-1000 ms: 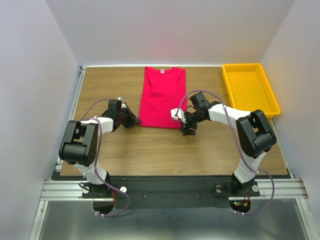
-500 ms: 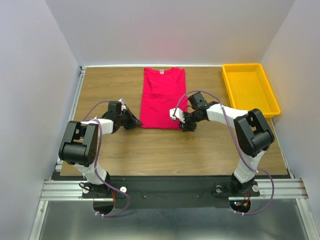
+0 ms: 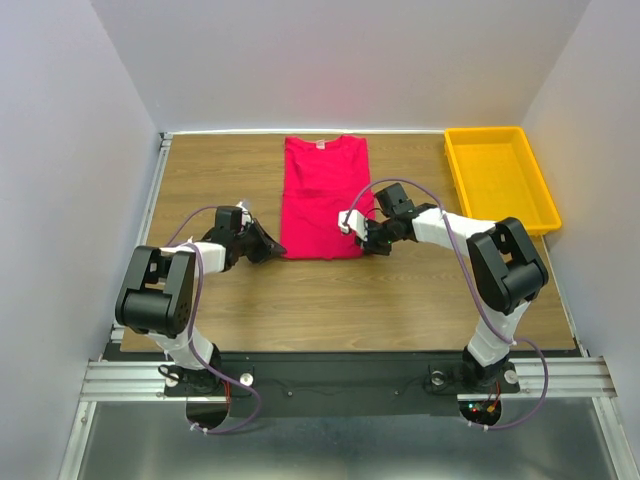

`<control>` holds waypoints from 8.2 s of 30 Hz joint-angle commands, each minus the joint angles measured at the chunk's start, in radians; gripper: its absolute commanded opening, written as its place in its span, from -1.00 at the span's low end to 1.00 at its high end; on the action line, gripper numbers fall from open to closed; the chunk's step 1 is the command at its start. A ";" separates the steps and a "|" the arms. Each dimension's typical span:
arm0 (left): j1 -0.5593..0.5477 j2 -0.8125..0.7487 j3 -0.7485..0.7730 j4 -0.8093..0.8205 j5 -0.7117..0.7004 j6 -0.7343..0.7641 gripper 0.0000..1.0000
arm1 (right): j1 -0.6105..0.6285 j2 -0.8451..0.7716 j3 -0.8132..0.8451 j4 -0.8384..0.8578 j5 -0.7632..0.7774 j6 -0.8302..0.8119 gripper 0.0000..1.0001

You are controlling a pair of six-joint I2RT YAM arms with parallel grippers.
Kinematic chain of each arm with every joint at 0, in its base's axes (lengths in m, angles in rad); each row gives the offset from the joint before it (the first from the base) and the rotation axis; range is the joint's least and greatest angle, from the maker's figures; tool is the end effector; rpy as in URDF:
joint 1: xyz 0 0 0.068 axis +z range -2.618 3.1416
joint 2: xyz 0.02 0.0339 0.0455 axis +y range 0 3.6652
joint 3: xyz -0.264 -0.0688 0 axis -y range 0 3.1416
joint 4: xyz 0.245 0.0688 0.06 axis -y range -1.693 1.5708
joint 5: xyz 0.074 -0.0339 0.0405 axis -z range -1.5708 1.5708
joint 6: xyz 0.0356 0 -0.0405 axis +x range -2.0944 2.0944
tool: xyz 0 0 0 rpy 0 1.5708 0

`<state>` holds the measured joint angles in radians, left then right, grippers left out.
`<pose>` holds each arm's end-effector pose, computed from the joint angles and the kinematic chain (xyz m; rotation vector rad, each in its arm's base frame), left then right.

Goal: Fold and stack the t-shirts

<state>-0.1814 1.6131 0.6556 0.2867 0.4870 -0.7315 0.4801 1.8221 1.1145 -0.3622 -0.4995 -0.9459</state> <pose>0.2959 -0.0712 0.1459 -0.3652 2.3276 -1.0197 0.3127 0.1820 0.1632 -1.7626 1.7883 0.4739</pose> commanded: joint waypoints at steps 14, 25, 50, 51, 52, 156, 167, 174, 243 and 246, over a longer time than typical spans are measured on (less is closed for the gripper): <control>-0.003 -0.208 -0.125 -0.012 0.094 -0.039 -1.00 | 0.012 -0.216 -0.051 -0.081 -0.120 0.093 -0.99; -0.001 -0.531 -0.179 -0.199 0.171 -0.117 -1.00 | 0.012 -0.480 -0.053 -0.202 -0.185 0.213 -0.99; -0.001 -0.489 0.243 -0.262 0.199 -0.218 -1.00 | 0.008 -0.492 0.303 -0.304 -0.085 0.314 -0.99; -0.001 -0.475 0.249 -0.256 0.199 -0.217 -1.00 | 0.008 -0.485 0.306 -0.304 -0.082 0.309 -0.99; -0.001 -0.460 0.257 -0.245 0.205 -0.215 -1.00 | 0.003 -0.477 0.308 -0.302 -0.077 0.309 -0.99; 0.037 0.185 0.561 -0.100 0.297 -0.167 -1.00 | -0.199 -0.029 0.426 -0.070 0.024 0.414 -0.99; 0.045 0.243 0.595 -0.092 0.292 -0.167 -1.00 | -0.202 0.032 0.447 -0.047 0.041 0.432 -0.99; 0.049 0.283 0.630 -0.090 0.289 -0.172 -1.00 | -0.202 0.065 0.458 -0.021 0.070 0.455 -0.99; -0.066 0.355 0.722 -0.032 0.193 0.090 -0.38 | -0.238 0.235 0.461 0.183 -0.084 1.007 -0.99; -0.072 0.400 0.756 -0.021 0.190 0.075 -0.42 | -0.239 0.255 0.462 0.183 -0.048 1.012 -0.99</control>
<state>-0.2588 1.9858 1.3460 0.2119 0.6529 -0.6422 0.2504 2.0708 1.5322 -0.2157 -0.5762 0.0193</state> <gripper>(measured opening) 0.298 0.012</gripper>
